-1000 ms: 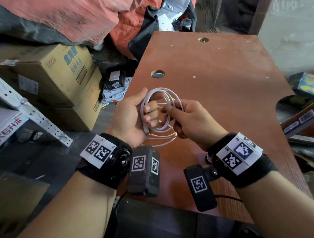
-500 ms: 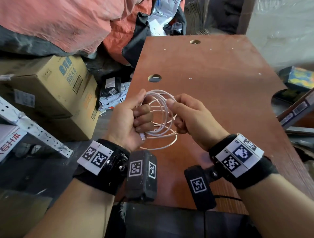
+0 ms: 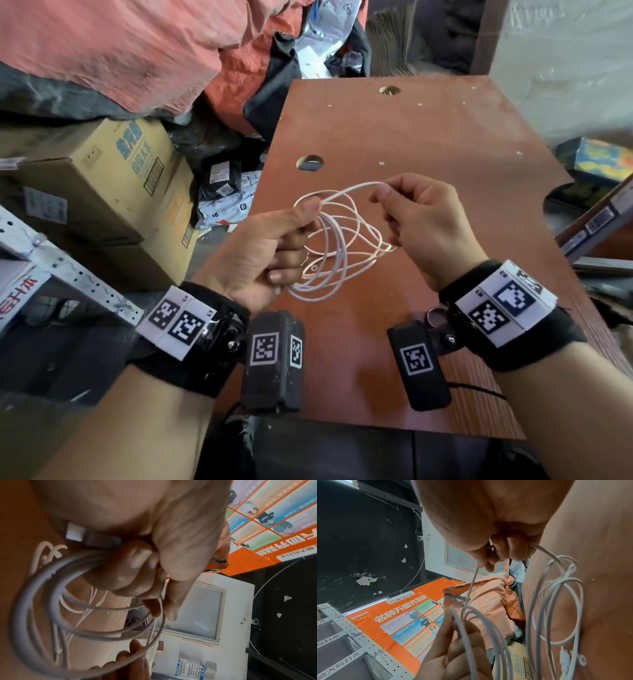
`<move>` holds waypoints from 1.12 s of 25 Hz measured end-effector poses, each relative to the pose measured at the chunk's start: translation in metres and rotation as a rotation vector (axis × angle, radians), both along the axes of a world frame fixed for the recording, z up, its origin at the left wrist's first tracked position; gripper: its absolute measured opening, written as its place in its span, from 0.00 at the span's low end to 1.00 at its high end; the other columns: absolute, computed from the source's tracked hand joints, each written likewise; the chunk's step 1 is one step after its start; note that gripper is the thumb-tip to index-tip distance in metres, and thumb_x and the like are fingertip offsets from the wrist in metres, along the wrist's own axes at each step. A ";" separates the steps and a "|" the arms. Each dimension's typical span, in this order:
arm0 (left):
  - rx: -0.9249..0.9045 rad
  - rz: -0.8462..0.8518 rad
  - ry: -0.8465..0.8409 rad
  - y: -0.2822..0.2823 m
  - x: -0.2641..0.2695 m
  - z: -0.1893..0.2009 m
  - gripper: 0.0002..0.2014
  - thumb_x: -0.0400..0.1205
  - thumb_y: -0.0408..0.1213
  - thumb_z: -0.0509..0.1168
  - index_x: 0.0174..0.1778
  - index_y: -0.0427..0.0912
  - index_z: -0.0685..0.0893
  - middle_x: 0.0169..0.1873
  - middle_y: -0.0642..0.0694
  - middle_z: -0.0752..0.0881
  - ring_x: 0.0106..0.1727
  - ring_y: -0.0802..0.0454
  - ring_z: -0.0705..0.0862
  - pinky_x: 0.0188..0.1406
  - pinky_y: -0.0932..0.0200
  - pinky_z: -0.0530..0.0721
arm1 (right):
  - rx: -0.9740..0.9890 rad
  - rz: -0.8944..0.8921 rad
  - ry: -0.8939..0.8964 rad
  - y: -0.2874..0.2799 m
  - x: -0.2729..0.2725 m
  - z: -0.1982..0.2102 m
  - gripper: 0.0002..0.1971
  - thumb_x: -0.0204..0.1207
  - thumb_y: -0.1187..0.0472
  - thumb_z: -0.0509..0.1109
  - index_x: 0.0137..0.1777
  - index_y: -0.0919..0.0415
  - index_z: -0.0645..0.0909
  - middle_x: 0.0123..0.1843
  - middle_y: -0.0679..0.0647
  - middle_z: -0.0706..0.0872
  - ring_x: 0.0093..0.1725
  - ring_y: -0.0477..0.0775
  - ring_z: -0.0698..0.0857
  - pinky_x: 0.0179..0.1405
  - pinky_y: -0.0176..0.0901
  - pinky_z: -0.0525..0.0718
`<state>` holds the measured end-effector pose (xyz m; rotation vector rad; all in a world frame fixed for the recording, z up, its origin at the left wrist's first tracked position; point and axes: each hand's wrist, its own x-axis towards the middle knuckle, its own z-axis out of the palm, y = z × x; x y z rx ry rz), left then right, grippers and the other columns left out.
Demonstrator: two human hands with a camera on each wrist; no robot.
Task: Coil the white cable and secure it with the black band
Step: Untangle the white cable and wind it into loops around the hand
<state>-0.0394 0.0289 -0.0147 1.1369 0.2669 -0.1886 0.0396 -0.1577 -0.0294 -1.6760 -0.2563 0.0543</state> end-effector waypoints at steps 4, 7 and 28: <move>0.046 -0.013 0.041 0.002 0.004 0.000 0.14 0.75 0.48 0.72 0.31 0.43 0.78 0.17 0.55 0.59 0.13 0.62 0.57 0.09 0.69 0.56 | -0.036 -0.045 0.005 -0.001 0.007 0.001 0.13 0.83 0.59 0.67 0.37 0.57 0.86 0.25 0.47 0.75 0.24 0.48 0.68 0.28 0.46 0.71; 0.026 -0.039 0.037 0.000 0.006 0.002 0.14 0.77 0.47 0.69 0.32 0.43 0.76 0.17 0.55 0.59 0.13 0.62 0.57 0.08 0.70 0.56 | -0.013 -0.086 0.009 -0.002 0.010 0.003 0.13 0.83 0.59 0.67 0.37 0.56 0.86 0.26 0.48 0.75 0.24 0.49 0.68 0.30 0.46 0.71; -0.506 -0.030 -0.244 0.007 0.010 0.002 0.25 0.85 0.50 0.57 0.25 0.39 0.78 0.52 0.39 0.91 0.11 0.58 0.62 0.06 0.71 0.60 | -0.566 0.363 -0.133 0.002 -0.024 -0.010 0.14 0.85 0.59 0.62 0.40 0.62 0.83 0.34 0.54 0.88 0.34 0.56 0.87 0.43 0.57 0.87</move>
